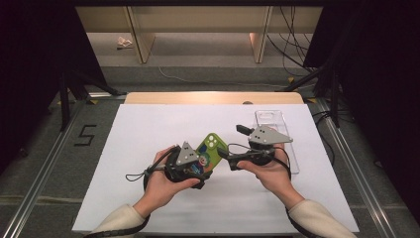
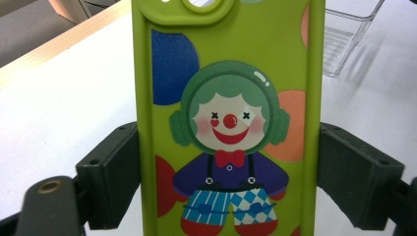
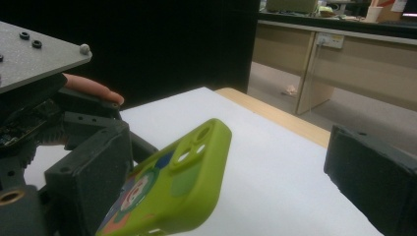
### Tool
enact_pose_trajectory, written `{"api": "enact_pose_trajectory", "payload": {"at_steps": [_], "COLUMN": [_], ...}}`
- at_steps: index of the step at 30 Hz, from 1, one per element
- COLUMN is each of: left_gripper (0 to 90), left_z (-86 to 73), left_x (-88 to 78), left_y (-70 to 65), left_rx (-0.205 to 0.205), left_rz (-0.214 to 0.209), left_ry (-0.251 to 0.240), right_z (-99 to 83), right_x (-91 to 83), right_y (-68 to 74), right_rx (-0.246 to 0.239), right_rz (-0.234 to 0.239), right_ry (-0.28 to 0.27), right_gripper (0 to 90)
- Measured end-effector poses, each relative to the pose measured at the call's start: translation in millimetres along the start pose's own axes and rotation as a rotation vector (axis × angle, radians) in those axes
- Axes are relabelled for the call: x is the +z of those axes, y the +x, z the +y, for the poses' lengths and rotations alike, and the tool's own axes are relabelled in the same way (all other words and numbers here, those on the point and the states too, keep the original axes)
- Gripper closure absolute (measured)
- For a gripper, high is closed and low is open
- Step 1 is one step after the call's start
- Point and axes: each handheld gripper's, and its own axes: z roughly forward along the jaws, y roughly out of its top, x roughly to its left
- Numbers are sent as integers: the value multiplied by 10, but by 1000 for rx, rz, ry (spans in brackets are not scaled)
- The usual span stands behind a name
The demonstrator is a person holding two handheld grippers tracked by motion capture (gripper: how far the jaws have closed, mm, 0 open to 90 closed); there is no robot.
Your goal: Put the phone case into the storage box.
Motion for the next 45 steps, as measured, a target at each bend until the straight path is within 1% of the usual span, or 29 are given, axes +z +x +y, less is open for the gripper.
{"api": "enact_pose_trajectory", "payload": {"at_steps": [12,19,29,37,45], "left_gripper": [160,160,160,160,160], "left_z": [23,26,35,44,48], "left_x": [-1,12,12,19,18], "left_y": [-30,-66,-88,-114,-137], "left_rx": [3,13,17,23,26], "left_rz": [-5,-13,-16,-20,-17], "left_ry": [-8,-3,-9,-13,-18], "right_z": [17,26,31,33,21], "right_x": [63,103,171,220,272], "right_y": [-3,2,19,23,37], "right_rx": [2,4,5,7,10], "right_rz": [-5,-5,-15,-11,-12], "right_ry": [4,9,17,21,37], "right_gripper": [58,62,74,75,80]}}
